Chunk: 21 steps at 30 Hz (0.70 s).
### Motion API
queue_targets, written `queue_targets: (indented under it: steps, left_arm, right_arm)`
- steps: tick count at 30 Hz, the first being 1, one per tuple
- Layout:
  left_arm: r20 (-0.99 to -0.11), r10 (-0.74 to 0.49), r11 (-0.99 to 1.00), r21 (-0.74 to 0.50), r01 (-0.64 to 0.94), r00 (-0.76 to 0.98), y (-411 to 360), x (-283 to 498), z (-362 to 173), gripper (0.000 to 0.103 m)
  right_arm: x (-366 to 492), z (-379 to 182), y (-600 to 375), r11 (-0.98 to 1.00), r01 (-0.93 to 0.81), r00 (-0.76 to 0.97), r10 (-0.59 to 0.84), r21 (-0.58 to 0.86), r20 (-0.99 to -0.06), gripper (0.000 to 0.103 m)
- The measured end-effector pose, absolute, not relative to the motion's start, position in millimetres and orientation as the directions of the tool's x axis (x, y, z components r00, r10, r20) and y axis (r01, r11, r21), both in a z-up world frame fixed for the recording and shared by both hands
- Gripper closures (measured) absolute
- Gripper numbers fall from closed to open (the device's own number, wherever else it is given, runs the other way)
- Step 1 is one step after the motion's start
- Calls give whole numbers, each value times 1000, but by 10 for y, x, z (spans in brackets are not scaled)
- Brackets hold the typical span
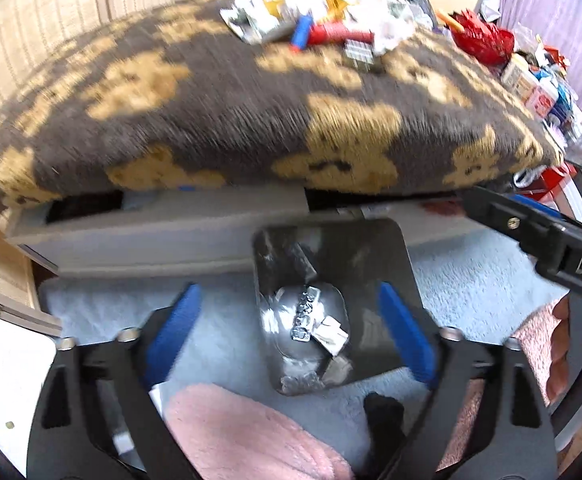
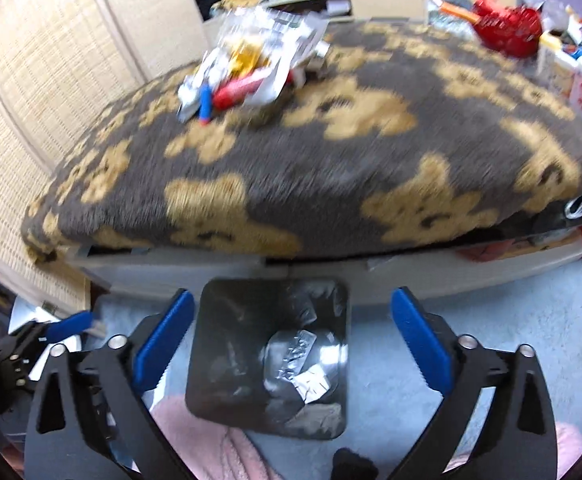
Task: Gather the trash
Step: 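Open the left tool over the bin while the right tool opens too, then raise both open tools back toward the trash pile on the table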
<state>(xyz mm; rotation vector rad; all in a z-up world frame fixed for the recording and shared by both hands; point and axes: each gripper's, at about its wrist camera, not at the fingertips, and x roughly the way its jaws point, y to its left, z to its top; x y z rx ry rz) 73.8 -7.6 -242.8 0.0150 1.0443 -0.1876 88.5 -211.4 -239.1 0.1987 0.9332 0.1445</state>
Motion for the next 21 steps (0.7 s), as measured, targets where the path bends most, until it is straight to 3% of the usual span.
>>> queue_targets:
  steps: [8,21]
  left_arm:
    - [-817,-133,988,-65,140,561,49,847,-2010,8]
    - [-793,-133,985,-38,169,594,-99,1477,-1823,8]
  right_arm:
    - [1037,-2014,-2307,974,-11,655,176,224,-735,3]
    - [1735,-1735,-2259,971,-30,699,189,236,-690,3]
